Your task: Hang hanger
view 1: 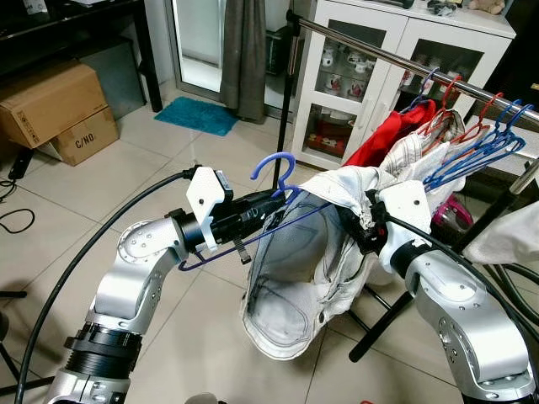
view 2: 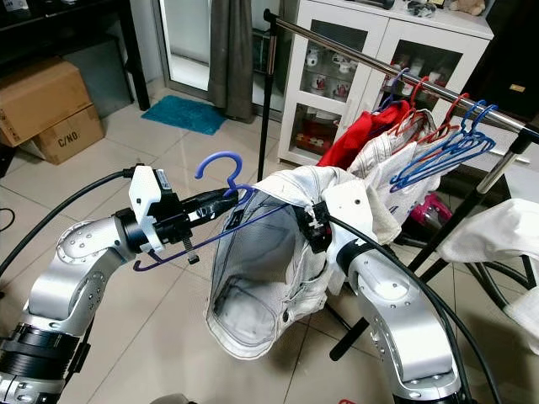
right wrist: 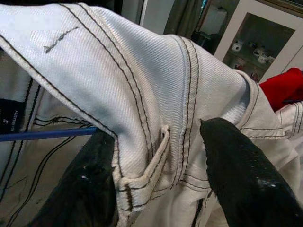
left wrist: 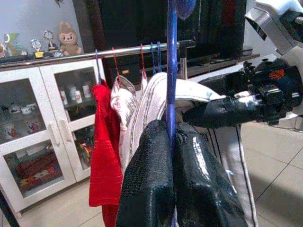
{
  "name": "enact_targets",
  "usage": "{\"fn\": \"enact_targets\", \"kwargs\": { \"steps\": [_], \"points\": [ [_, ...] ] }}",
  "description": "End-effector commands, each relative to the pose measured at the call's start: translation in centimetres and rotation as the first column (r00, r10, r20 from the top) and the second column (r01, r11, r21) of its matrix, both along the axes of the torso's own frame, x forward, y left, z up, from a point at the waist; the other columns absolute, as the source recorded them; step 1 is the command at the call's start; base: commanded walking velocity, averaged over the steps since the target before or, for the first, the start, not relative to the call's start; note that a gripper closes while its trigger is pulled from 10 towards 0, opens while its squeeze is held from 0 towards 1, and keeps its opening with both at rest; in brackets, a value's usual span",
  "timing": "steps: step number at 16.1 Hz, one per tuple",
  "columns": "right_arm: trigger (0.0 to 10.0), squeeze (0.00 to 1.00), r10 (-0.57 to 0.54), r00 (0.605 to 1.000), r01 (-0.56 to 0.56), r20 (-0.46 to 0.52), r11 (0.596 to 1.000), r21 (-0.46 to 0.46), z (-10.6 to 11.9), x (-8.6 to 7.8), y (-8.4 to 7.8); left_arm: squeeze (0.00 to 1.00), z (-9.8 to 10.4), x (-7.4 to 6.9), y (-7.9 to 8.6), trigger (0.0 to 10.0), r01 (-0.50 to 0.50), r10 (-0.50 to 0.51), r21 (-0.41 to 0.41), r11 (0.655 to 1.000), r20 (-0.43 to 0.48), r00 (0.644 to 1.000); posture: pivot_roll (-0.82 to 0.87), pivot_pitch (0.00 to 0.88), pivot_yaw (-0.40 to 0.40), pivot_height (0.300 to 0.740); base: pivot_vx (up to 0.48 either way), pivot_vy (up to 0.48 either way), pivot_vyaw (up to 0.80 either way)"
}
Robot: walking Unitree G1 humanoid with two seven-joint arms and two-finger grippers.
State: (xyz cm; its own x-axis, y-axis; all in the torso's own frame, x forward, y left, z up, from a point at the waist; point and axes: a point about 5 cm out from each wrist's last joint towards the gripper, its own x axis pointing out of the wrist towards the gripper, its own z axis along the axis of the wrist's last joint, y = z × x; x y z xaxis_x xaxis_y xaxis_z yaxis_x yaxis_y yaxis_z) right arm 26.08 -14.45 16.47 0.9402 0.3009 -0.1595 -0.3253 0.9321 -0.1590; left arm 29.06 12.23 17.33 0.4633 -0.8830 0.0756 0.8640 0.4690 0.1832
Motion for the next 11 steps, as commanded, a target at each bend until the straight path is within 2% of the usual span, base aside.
{"fn": "enact_targets", "kwargs": {
  "steps": [1, 11],
  "points": [
    [0.0, 0.0, -0.01, 1.0, 0.01, 0.023, 1.0, -0.008, 0.39, 0.41, -0.3, 0.0, 1.3, -0.35, -0.36, 0.0, 0.023, -0.02, -0.029, 0.999, 0.073, 0.997, 0.03, 0.0, -0.082, 0.74, 0.0, 0.0, 0.0],
    [0.0, 0.0, -0.006, 0.999, 0.006, 0.045, 1.0, 0.005, 0.8, 0.61, -0.32, 0.0, 0.89, -0.31, -0.18, 0.0, 0.014, -0.013, -0.023, 1.0, 0.058, 0.998, 0.03, 0.0, -0.08, 0.74, 0.0, 0.0, 0.0]
  ]
}}
